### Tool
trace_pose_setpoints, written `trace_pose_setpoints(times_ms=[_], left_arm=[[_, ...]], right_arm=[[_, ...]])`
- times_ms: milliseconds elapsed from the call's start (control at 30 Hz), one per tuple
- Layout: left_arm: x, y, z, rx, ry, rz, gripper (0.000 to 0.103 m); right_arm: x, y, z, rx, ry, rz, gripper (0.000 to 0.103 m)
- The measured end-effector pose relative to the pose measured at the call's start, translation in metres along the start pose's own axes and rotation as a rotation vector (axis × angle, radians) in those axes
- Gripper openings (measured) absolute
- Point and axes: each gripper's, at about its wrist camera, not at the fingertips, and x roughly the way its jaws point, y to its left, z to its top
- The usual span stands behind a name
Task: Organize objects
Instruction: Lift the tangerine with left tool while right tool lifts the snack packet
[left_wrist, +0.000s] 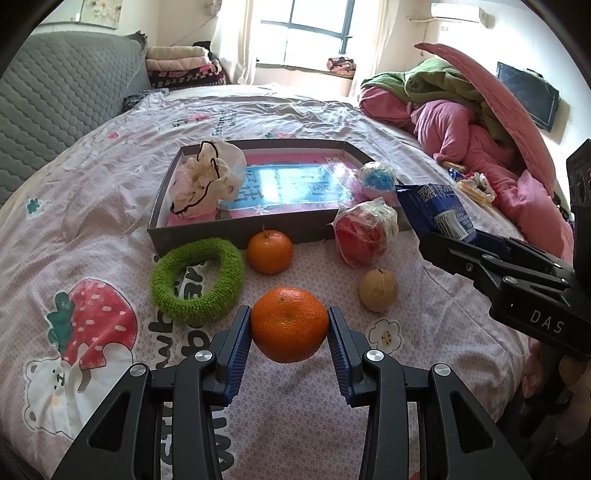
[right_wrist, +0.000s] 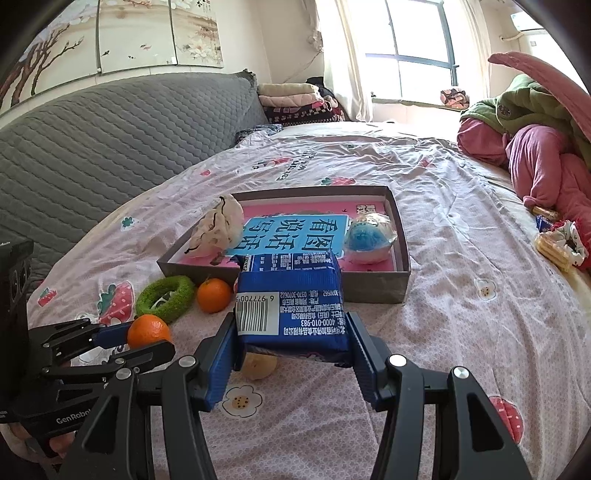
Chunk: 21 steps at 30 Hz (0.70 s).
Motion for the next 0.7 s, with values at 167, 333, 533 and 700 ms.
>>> trace_pose_setpoints(times_ms=[167, 333, 533, 700], left_arm=[[-0.003, 0.0, 0.002, 0.003, -0.015, 0.003, 0.041], [-0.006, -0.001, 0.003, 0.014, -0.031, 0.012, 0.041], [-0.008, 0.001, 0.008, 0.01, -0.047, 0.019, 0.041], [-0.007, 0.007, 0.014, -0.007, -0.05, 0.026, 0.042]], right_arm=[[-0.001, 0.002, 0.0, -0.008, -0.007, -0.004, 0.056], [-0.003, 0.0, 0.001, -0.001, -0.016, 0.001, 0.056], [-0.004, 0.001, 0.002, 0.003, -0.018, 0.012, 0.056], [-0.007, 0.004, 0.004, -0.008, -0.027, 0.011, 0.056]])
